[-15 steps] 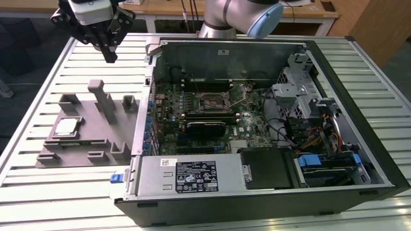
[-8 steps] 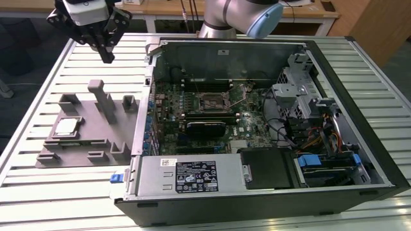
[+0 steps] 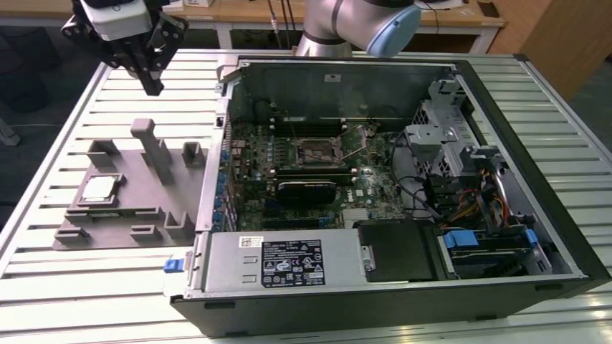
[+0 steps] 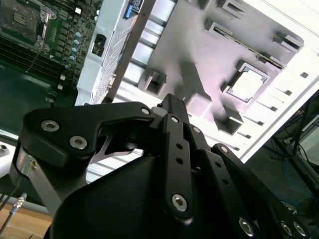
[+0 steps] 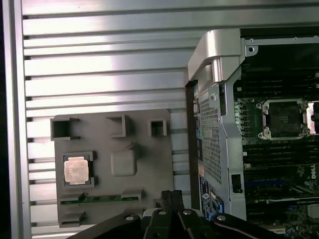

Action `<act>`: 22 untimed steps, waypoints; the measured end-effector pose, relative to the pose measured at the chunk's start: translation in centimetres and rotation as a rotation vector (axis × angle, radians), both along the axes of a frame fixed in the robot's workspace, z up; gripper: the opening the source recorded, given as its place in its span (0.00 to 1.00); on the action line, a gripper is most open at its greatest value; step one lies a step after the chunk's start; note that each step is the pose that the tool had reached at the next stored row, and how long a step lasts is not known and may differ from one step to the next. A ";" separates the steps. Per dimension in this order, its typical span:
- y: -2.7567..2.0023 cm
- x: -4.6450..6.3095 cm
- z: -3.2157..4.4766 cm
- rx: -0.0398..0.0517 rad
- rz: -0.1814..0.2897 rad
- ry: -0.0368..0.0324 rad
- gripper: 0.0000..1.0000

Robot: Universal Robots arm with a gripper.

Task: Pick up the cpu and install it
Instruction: 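Reach for the cpu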

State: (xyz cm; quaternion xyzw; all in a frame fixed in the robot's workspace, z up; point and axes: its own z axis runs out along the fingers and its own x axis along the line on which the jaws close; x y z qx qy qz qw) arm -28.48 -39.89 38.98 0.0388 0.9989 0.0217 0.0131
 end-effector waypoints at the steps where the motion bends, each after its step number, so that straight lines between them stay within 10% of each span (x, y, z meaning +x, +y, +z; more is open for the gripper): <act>1: 0.00 -0.1 -0.04 0.0000 0.000 0.0000 0.11; 22: 0.00 -2.5 -0.53 0.0000 0.000 0.0000 0.11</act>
